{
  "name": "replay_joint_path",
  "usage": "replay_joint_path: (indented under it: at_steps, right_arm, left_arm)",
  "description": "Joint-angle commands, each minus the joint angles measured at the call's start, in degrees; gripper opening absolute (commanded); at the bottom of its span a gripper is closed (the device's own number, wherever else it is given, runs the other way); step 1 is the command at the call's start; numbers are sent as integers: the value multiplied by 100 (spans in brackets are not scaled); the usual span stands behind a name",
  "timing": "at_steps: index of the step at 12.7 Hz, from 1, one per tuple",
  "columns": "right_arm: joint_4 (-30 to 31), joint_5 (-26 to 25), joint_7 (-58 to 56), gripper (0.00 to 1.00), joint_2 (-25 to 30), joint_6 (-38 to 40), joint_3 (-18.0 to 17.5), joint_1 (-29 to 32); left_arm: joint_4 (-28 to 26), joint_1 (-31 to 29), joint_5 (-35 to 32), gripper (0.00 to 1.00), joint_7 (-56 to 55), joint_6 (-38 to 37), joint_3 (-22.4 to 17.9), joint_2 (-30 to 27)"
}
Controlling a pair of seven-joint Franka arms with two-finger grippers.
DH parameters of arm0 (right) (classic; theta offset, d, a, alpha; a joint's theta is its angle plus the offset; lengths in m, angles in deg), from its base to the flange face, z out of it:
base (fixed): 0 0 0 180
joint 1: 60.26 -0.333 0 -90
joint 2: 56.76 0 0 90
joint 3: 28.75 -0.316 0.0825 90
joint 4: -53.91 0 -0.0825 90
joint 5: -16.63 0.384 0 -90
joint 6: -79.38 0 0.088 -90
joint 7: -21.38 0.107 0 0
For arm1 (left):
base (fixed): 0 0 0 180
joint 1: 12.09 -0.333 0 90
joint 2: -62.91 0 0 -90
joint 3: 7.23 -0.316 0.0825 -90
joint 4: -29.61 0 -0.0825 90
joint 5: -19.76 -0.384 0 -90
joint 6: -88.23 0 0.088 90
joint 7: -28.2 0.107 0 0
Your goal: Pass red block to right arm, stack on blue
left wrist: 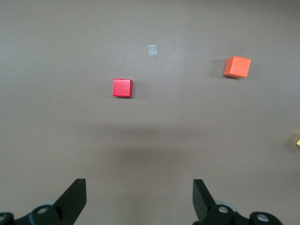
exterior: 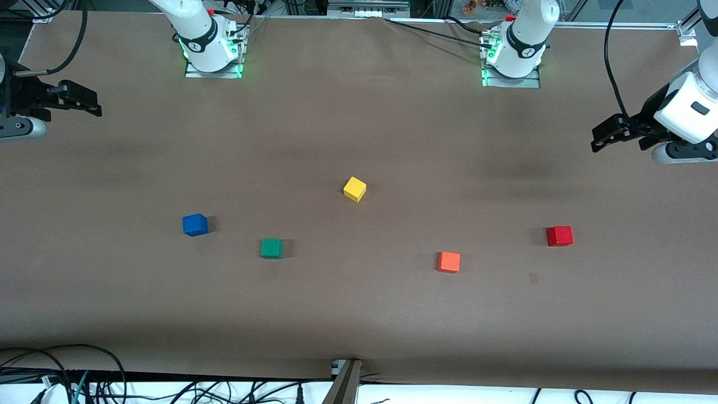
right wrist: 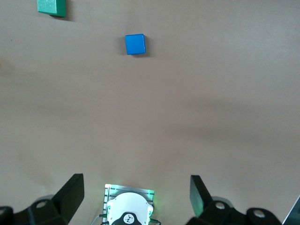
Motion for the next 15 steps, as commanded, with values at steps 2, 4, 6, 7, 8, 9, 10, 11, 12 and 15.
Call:
replay_joint_path:
  at_steps: [2,4,6,7,8,9,10,11,12,15]
  right_arm:
    - [-10,19,-31,100,22,-23,-11,44]
    - [-10,19,-31,100,22,-23,-11,44]
    - [-10,19,-31,100,22,-49,-11,44]
    - [-10,19,-31,100,22,-67,-11,44]
    - [-10,19,-31,100,22,-76,-11,44]
    - [-10,19,-31,100,22,-67,-11,44]
    - [-10,19,-31,100,22,-76,-11,44]
    - [-10,19,-31,100,22,-67,-11,44]
    - [-10,19,-31,100,22,-67,-11,44]
    - [-10,19,-31,100,22,-76,-11,52]
  left_arm:
    - [-55,12,-19,100,40,-15,-7,-97]
    - [147,-14,-10,100,40,-6,-15,35]
    - [148,-14,-19,100,31,-32,-15,35]
    - [157,-14,-10,100,31,-33,-15,44]
    - [157,-14,-10,100,31,-33,-15,44]
    - [165,-5,-10,100,23,-33,-7,44]
    - [165,-5,-19,100,22,-33,-7,44]
    - [165,4,-19,100,14,-33,-7,44]
    - [174,4,-19,100,14,-33,-7,44]
    - [166,4,-10,100,14,-33,-7,44]
